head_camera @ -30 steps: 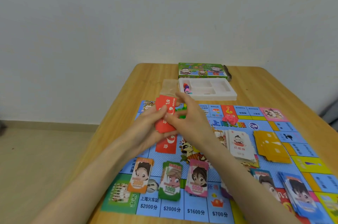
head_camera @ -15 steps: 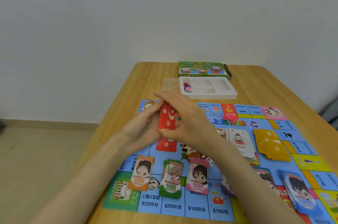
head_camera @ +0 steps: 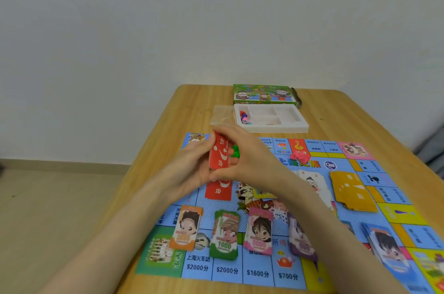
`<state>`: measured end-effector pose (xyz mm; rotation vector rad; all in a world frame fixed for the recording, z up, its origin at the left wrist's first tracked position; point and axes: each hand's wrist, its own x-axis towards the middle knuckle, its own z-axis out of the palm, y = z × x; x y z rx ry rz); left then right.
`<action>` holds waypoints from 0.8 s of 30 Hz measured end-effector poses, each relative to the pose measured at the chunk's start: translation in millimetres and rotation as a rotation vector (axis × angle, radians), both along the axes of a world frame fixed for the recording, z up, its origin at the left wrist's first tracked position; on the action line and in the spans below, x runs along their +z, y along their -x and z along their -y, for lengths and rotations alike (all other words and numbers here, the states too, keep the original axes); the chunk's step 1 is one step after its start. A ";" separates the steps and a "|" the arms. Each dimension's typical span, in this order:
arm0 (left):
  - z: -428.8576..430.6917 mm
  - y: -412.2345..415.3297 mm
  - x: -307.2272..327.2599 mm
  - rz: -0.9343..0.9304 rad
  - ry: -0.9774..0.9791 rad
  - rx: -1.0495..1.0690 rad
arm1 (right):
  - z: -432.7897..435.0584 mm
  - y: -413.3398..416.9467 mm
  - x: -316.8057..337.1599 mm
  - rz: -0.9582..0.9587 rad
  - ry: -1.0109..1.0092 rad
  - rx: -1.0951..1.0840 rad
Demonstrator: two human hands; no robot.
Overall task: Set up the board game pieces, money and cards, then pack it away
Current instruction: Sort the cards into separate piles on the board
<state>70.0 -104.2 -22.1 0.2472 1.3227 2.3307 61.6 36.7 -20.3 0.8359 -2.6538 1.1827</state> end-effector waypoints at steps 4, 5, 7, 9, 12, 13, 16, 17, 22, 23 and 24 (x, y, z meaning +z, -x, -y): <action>-1.0 0.7 -1.8 -0.020 0.037 0.061 | 1.5 0.7 14.5 -0.059 -0.135 -0.043; -0.4 2.4 -3.7 -0.047 0.073 0.112 | 2.3 0.7 19.7 -0.079 -0.148 -0.079; 2.8 8.0 -6.0 -0.130 0.161 0.283 | 2.7 1.2 29.8 -0.088 -0.146 -0.135; 9.6 15.0 -6.8 -0.151 0.189 0.505 | 1.6 2.3 34.2 -0.034 -0.216 -0.146; 18.0 20.9 -6.4 -0.097 0.158 0.704 | 5.5 -0.6 29.7 0.101 -0.470 -0.082; 18.4 21.4 -6.6 -0.089 0.162 0.721 | 7.9 -1.8 25.2 0.142 -0.525 -0.063; 16.1 19.9 -7.1 -0.089 0.182 0.733 | 12.7 -3.5 10.5 0.201 -0.570 -0.053; 15.9 19.5 -6.9 -0.091 0.179 0.738 | 13.8 -3.6 7.4 0.203 -0.575 -0.059; 17.8 19.4 -5.6 -0.099 0.160 0.744 | 17.8 -4.0 3.1 0.173 -0.640 -0.049; 17.7 19.0 -5.5 -0.099 0.161 0.741 | 17.8 -4.1 2.5 0.174 -0.645 -0.046; 17.4 18.7 -5.3 -0.099 0.162 0.737 | 17.4 -4.0 1.9 0.178 -0.649 -0.045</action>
